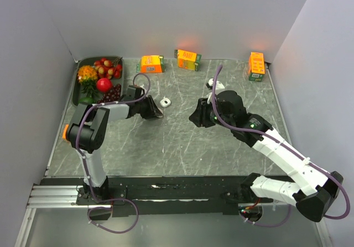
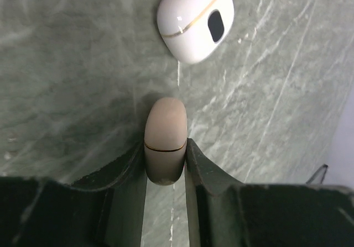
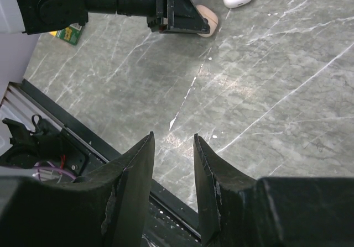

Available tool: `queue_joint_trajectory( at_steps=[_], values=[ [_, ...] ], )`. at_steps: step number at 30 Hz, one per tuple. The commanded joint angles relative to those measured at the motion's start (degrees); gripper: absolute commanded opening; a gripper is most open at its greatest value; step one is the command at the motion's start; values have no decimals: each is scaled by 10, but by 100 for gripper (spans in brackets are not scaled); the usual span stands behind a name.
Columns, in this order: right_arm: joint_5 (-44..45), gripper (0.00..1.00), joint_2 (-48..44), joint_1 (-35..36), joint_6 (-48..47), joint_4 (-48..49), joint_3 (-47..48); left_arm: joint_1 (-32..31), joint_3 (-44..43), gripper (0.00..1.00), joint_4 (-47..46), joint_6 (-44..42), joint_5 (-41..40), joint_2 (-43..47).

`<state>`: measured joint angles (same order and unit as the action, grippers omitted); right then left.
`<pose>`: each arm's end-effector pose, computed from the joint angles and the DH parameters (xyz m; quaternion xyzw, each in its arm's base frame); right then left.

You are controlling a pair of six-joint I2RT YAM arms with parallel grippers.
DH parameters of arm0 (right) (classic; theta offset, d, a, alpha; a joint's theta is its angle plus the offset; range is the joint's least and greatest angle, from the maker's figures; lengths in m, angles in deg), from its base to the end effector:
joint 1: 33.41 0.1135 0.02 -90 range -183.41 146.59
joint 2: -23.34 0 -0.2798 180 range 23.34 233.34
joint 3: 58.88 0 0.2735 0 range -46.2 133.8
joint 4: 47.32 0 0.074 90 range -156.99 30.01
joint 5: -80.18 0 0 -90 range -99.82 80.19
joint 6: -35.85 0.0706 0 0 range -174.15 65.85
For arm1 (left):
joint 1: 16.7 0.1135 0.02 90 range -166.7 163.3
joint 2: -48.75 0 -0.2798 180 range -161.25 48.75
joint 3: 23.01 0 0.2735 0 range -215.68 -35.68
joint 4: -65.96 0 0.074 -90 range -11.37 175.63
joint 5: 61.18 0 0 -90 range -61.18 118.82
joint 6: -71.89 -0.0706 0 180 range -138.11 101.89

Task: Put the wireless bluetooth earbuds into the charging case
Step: Place the charging case at the center of the board, then reset both arms

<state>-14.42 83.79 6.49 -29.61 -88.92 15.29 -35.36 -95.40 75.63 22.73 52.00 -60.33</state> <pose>0.2076 0.1809 0.3543 -0.1349 0.8455 0.3039 0.4178 0.3953 -0.1628 0.1140 -0.1016 0.9068 -0.3426 0.2236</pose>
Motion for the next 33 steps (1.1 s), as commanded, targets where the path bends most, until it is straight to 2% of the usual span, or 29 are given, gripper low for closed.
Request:
queue_joint_trajectory(
  at_steps=[1,3,11,12,19,23,27,30,31,33],
  values=[
    [-1,43,-16,-4,-5,25,-3,0,-22,29,49,-18,-23,-11],
    [-2,43,-12,-6,-5,25,-1,-1,-20,38,60,-23,-28,-12],
    [-1,43,-9,-7,-2,23,4,2,4,58,79,-34,-46,9],
    [-1,43,-10,-7,0,23,2,4,7,96,81,-36,-46,12],
    [0,43,-17,-8,2,24,0,15,22,96,122,-50,-68,56],
    [6,43,-20,-8,4,27,-4,16,36,96,174,-62,-87,146],
    [11,43,-26,-8,4,33,-11,-9,37,96,222,-59,-155,253],
    [25,43,-36,-8,4,43,-29,-58,43,96,216,-43,-257,346],
    [32,43,-38,-8,5,44,-37,-73,48,96,209,-36,-315,368],
    [61,43,-44,-8,10,49,-45,-98,71,96,191,-20,-349,422]
  ],
)
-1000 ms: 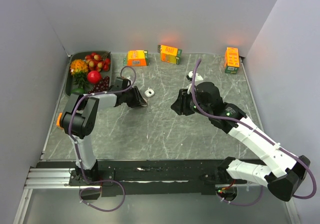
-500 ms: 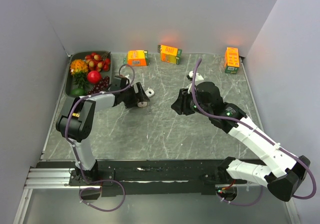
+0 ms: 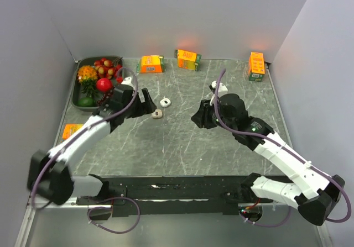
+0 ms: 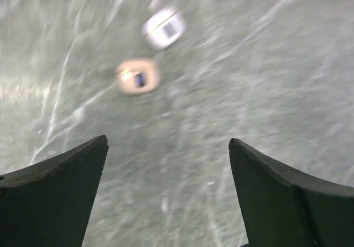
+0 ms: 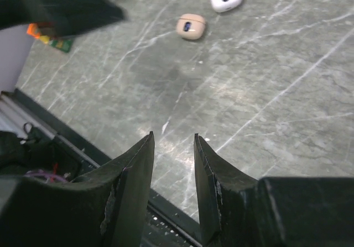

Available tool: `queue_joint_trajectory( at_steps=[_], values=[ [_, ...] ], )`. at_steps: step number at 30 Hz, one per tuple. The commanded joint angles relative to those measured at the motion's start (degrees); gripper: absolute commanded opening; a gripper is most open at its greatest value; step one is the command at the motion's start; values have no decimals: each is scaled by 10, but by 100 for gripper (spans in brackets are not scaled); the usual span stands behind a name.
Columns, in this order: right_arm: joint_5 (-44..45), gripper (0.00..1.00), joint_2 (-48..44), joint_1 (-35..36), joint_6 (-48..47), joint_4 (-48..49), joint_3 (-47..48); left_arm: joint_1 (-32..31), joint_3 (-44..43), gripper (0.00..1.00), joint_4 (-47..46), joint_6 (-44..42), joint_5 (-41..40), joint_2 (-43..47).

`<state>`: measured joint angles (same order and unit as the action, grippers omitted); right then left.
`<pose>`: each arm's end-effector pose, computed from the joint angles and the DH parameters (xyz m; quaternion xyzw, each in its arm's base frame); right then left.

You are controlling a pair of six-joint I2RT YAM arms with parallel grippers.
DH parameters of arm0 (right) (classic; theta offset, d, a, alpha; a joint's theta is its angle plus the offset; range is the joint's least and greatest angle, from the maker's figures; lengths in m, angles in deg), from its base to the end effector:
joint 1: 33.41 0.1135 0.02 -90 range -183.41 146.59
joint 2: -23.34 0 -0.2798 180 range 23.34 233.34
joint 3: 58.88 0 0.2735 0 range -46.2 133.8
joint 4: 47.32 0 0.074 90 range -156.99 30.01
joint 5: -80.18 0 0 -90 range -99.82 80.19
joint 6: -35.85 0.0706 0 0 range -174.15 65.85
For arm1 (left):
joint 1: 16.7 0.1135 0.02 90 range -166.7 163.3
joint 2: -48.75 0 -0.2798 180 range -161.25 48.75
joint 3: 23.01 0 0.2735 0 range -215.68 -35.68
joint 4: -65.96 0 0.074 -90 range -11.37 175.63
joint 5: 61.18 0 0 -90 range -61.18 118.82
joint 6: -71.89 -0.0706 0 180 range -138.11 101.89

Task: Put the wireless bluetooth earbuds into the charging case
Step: Reset both arms

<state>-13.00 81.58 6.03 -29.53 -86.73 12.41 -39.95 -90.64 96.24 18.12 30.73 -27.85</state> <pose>0.2050 0.1737 0.3490 -0.1241 0.8404 0.2995 0.4343 0.3089 -0.1353 0.2516 -0.0950 0.8984 -0.2256 0.3646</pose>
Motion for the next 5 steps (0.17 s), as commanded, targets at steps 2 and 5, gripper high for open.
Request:
queue_joint_trajectory(
  at_steps=[2,5],
  values=[
    [76,44,-25,-2,19,36,-28,-55,42,96,-53,39,-125,137],
    [102,50,-32,-3,20,43,-33,-54,46,96,-39,32,-127,148]
  ],
)
